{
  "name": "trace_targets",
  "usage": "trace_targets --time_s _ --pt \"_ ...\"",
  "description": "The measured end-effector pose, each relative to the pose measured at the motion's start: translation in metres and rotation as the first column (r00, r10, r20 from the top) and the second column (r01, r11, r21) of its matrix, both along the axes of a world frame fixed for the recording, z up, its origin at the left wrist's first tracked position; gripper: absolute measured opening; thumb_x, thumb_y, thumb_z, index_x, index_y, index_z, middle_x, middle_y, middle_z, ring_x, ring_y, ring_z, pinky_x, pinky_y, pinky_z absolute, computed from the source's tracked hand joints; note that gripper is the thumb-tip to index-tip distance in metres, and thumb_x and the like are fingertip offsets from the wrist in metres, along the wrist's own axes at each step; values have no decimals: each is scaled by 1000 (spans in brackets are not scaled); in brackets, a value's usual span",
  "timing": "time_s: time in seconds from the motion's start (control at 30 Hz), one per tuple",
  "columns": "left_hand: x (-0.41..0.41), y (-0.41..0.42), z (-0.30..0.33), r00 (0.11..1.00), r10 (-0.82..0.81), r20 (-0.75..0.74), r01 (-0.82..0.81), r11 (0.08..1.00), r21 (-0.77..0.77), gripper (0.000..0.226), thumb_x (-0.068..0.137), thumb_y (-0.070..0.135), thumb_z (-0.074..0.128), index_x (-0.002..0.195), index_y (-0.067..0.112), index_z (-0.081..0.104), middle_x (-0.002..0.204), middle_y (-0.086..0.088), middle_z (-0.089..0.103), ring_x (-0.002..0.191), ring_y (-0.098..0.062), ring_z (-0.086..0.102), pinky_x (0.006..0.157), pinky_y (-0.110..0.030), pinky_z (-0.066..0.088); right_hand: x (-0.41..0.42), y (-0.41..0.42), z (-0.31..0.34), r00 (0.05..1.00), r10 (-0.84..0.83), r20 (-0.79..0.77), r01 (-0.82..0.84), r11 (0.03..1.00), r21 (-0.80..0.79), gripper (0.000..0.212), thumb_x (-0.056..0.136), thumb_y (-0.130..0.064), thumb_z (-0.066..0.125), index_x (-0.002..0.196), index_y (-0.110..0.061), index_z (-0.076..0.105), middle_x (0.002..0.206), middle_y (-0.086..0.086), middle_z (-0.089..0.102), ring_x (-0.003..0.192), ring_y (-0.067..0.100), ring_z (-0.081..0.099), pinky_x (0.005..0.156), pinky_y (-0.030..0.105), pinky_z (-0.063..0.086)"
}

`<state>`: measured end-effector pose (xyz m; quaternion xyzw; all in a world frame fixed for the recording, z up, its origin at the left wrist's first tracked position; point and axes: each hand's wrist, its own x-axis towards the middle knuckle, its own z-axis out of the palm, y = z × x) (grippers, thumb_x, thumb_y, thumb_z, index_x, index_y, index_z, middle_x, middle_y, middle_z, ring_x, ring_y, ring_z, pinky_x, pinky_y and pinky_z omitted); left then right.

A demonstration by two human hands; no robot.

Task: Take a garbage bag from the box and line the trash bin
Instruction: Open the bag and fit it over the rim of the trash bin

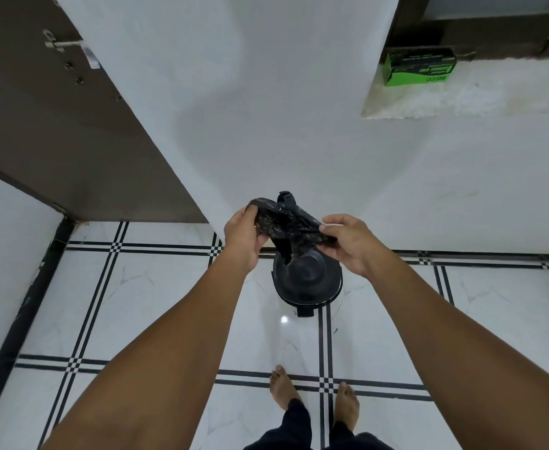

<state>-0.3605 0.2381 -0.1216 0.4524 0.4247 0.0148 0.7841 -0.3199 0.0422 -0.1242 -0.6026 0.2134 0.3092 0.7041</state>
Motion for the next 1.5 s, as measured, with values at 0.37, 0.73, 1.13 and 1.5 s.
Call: trace_targets --time_s 0.37,0.73,1.13,1.5 --pt "-3 -9 -7 954 -125 -274 164 978 126 16 100 17 62 110 5 66 90 -11 70 67 -22 63 50 -24 58 -6 5 1 988 -151 -27 145 978 -151 23 102 -5 45 103 -10 68 94 11 73 77 23 69 65 30 61" --pt "-11 -17 -8 939 -297 -172 325 932 162 33 81 0 42 97 5 70 90 -16 68 84 -30 65 79 -48 60 -23 4 -7 990 142 7 -141 989 -37 49 78 4 53 121 -16 62 92 10 67 81 23 63 75 38 58" --pt "-3 -19 -16 835 -503 -223 550 758 351 25 92 32 71 97 8 74 97 -11 78 91 -29 74 86 -41 61 -12 7 -15 947 323 6 -323 946 45 29 94 -31 67 117 -13 69 110 9 77 106 26 73 85 40 61" --pt "16 7 -18 826 -359 -435 524 202 828 56 92 -5 48 141 20 44 119 -8 51 88 -26 59 73 -39 51 31 13 -31 997 70 -6 -66 892 -447 26 90 1 45 104 -7 65 106 18 69 87 36 71 51 32 59"
